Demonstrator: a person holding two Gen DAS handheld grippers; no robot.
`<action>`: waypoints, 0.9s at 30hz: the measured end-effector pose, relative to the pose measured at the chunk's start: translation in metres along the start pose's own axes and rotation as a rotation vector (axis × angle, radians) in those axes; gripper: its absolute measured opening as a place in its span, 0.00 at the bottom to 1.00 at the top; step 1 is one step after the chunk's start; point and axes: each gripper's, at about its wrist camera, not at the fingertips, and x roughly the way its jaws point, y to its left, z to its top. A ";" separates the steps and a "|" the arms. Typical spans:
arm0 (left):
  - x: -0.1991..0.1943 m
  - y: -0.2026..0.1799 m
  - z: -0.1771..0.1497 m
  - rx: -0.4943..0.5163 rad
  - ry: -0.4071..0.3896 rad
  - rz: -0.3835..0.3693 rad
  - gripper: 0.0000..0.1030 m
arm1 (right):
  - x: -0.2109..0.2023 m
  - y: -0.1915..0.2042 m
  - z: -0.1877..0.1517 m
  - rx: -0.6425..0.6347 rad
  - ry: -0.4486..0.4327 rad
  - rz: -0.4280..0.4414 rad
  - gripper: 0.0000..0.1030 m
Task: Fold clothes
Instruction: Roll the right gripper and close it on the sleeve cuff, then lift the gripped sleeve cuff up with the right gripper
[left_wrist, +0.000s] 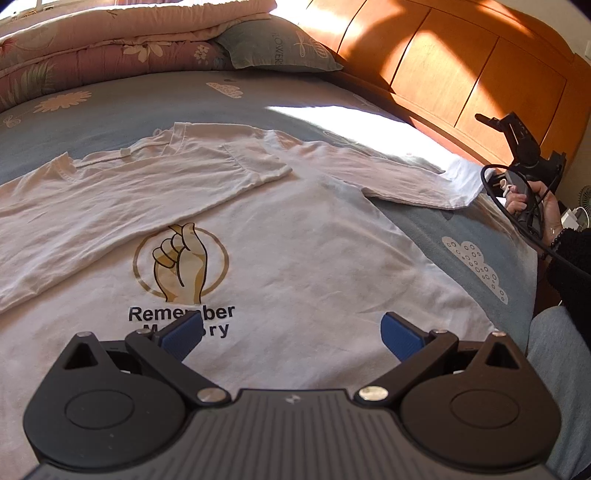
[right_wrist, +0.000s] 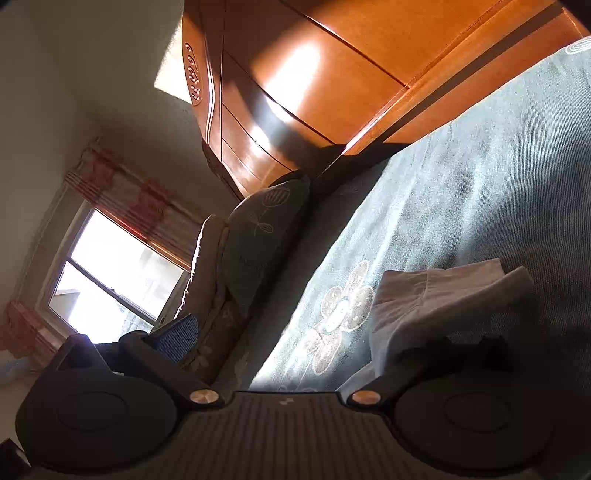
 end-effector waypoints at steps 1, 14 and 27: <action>-0.002 -0.001 0.000 0.010 0.000 -0.001 0.99 | 0.003 0.005 -0.002 0.008 0.006 0.016 1.00; -0.033 0.011 -0.003 0.032 -0.048 0.000 0.99 | 0.042 0.078 -0.029 0.047 0.088 0.142 1.00; -0.058 0.030 -0.008 0.003 -0.081 0.008 0.99 | 0.079 0.152 -0.066 0.035 0.197 0.243 1.00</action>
